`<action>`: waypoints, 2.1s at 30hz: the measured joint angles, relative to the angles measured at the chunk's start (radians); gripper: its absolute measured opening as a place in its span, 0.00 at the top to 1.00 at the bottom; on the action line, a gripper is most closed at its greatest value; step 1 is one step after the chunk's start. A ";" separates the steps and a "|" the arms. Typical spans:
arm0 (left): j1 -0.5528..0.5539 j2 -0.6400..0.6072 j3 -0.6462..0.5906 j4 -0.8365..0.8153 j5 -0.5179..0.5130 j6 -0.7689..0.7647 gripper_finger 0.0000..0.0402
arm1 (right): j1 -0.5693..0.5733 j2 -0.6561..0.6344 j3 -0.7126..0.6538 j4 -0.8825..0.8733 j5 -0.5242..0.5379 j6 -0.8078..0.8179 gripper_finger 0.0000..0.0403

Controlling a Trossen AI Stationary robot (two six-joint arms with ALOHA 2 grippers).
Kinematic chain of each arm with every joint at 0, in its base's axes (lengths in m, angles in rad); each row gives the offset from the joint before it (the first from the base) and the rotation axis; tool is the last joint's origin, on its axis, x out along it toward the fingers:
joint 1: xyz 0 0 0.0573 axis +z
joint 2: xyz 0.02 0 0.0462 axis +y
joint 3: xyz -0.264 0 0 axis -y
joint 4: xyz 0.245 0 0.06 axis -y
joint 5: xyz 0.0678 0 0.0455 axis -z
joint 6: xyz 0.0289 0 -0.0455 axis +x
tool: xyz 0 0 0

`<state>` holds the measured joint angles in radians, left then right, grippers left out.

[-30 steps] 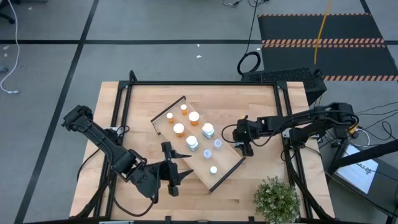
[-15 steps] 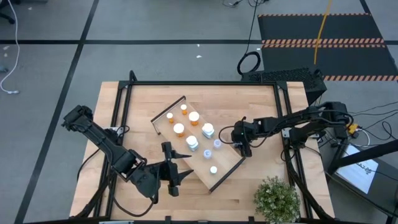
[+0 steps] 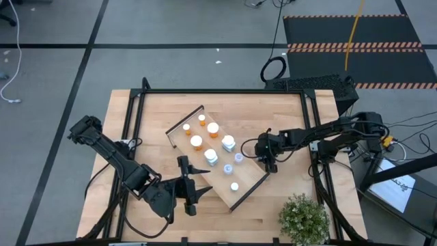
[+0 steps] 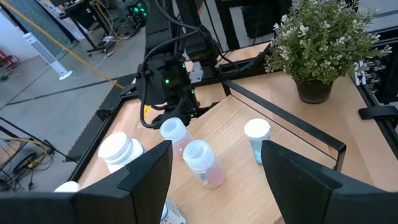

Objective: Pick and place medicine bottles onto shelf by color
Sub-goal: Put the blue pill bottle on the shelf aligned with the blue pill bottle

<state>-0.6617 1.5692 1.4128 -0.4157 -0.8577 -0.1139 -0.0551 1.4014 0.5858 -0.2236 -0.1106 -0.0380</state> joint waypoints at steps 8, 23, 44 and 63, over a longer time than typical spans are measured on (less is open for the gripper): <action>0.000 0.000 0.000 0.000 0.000 0.000 0.38 | 0.000 -0.051 0.000 -0.028 0.000 0.005 0.74; 0.000 0.000 0.000 0.002 0.000 0.001 0.38 | 0.000 -0.389 0.001 -0.098 0.011 0.082 0.73; 0.000 0.000 0.000 0.024 0.000 0.014 0.38 | 0.071 -0.674 0.092 0.087 0.004 0.053 0.73; 0.000 0.000 0.000 0.032 0.001 0.014 0.38 | 0.150 -0.632 0.093 0.566 -0.141 0.018 0.73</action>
<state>-0.6617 1.5696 1.4128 -0.3835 -0.8570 -0.1001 0.0948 0.7689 0.6791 0.3421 -0.2517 -0.0196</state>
